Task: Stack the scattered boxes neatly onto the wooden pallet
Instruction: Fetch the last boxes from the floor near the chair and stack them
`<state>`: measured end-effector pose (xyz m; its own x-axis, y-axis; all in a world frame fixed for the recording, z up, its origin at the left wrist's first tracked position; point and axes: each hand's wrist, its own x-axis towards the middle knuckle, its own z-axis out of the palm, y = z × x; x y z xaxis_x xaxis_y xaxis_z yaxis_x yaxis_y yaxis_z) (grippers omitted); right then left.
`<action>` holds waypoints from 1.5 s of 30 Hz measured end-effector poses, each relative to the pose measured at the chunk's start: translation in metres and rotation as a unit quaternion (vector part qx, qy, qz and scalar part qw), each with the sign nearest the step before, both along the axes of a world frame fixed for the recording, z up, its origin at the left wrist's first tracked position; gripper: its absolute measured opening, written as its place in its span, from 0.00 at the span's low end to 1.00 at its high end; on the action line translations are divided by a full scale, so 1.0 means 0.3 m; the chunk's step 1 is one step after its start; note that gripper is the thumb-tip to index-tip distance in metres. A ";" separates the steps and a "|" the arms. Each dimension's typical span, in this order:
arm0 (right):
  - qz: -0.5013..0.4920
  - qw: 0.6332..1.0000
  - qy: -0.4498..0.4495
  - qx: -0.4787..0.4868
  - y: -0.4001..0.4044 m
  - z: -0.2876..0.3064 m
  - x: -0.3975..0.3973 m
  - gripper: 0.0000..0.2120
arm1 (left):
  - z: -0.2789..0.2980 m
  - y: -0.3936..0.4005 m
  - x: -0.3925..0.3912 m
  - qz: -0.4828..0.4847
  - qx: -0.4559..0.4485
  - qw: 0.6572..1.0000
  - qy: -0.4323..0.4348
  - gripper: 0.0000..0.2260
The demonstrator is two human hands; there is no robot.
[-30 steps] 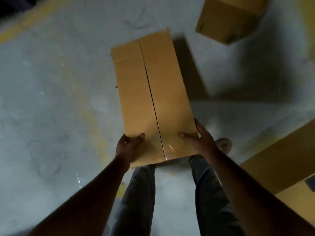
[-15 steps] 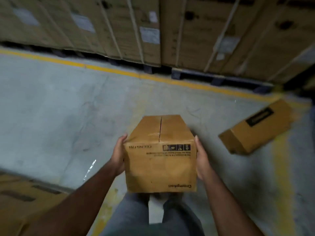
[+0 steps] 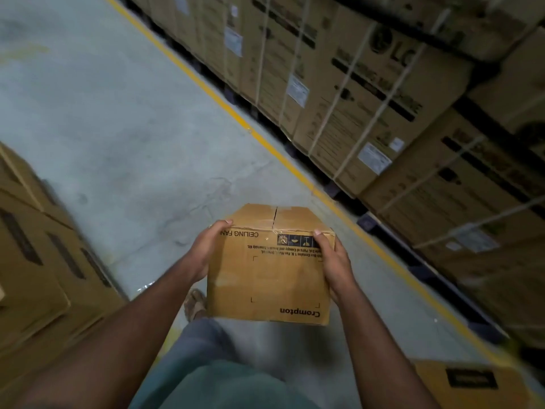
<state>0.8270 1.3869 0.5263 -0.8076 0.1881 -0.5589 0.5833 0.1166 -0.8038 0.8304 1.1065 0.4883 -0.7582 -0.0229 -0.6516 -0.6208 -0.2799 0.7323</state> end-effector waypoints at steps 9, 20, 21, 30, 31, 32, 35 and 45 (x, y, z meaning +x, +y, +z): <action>0.080 0.996 0.037 0.032 -0.614 0.078 -0.581 0.50 | 0.083 -0.588 -0.387 0.084 -0.022 0.996 0.022 0.23; 0.196 0.979 0.049 0.031 -1.173 0.027 -1.335 0.51 | 0.046 -1.108 -0.962 0.173 -0.027 0.984 0.044 0.18; 0.206 0.977 0.052 0.025 -1.230 0.010 -1.428 0.51 | 0.034 -1.155 -1.034 0.184 -0.024 0.981 0.047 0.19; 0.359 0.927 0.102 0.032 -1.892 0.078 -2.210 0.49 | 0.116 -1.632 -1.546 0.356 -0.036 0.932 0.054 0.20; 0.377 0.920 0.107 0.024 -1.980 0.101 -2.269 0.49 | 0.127 -1.697 -1.580 0.375 -0.037 0.924 0.060 0.21; 0.395 0.912 0.109 0.016 -2.069 0.117 -2.323 0.50 | 0.131 -1.765 -1.611 0.392 -0.039 0.917 0.067 0.22; 0.442 0.889 0.116 0.015 -2.348 0.129 -2.471 0.50 | 0.108 -1.982 -1.710 0.434 -0.031 0.895 0.099 0.26; 0.497 0.858 0.129 0.030 -3.354 0.096 -2.789 0.44 | -0.002 -2.869 -1.980 0.504 0.010 0.856 0.116 0.25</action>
<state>-0.0097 0.3806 0.5552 -0.6814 -0.6424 -0.3507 -0.0238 0.4984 -0.8666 0.2363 0.2458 0.4877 -0.4686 -0.7327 -0.4935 0.1051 -0.6008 0.7924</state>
